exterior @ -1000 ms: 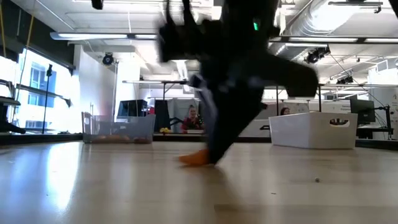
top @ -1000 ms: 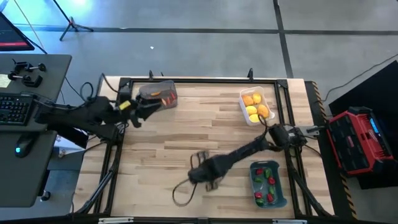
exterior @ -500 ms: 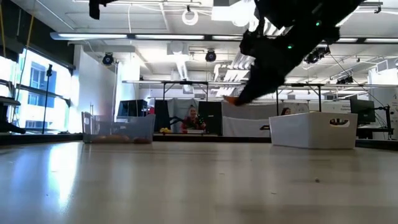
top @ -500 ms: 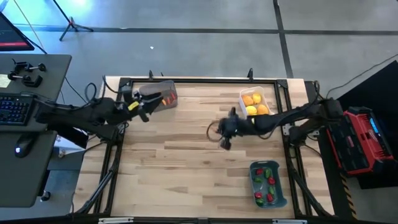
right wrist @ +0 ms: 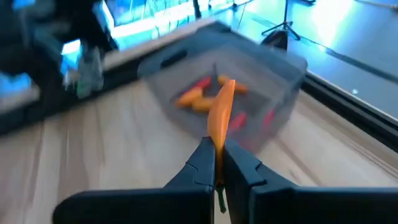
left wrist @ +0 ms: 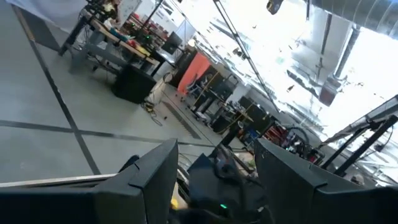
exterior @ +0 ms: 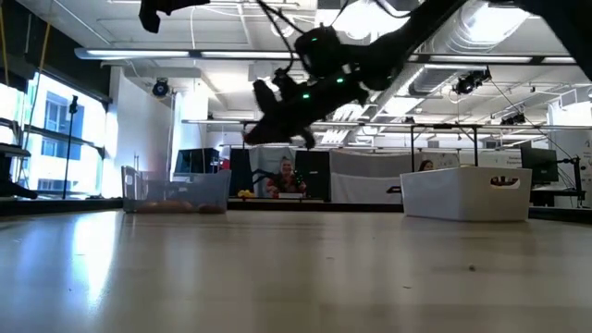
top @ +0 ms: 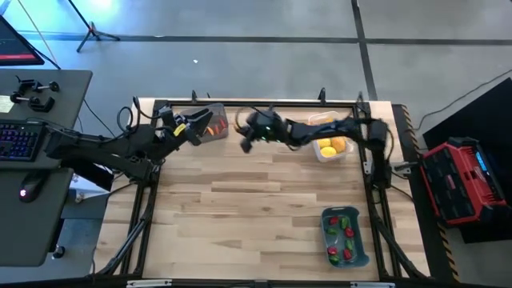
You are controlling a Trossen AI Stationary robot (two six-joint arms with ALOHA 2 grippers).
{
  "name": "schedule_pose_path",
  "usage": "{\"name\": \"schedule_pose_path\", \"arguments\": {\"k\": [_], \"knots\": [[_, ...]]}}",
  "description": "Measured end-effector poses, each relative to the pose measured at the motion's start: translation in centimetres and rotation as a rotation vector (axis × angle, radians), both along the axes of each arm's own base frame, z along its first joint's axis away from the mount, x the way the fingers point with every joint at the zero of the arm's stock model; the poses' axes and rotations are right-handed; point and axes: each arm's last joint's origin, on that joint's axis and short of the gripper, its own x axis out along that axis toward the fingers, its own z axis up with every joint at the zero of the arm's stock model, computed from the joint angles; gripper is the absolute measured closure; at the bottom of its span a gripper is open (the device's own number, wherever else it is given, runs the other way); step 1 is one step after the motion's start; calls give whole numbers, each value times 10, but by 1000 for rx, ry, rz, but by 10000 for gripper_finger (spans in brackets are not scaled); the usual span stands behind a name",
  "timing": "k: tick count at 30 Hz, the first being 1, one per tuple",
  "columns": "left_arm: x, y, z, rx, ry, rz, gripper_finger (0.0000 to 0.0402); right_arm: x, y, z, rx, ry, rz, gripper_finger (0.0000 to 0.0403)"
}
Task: Sort produce into baskets
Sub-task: Put the yellow chili pepper into the black bin, then return to Home Position
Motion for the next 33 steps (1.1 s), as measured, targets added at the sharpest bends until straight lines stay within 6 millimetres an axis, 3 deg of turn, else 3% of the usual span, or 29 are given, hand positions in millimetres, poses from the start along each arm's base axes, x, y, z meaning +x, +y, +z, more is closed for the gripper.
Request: {"name": "schedule_pose_path", "arguments": {"k": [5, 12, 20, 24, 33], "knots": [[0, 0, 0, 0, 1, -1, 204, 45, -21, -6, 135, -106, -64, 402], [0, 0, -1, 1, 6, -1, 204, 93, -36, -23, 246, -199, -103, 402], [1, -1, -1, 4, 15, -14, 204, 119, -46, -29, 356, -208, -236, 393], [1, -2, -1, 18, 19, -57, 204, 119, -49, -28, 358, -181, -262, 341], [2, -2, -1, 69, 56, -67, 204, 113, -69, -25, 430, -207, -188, 163]]}}
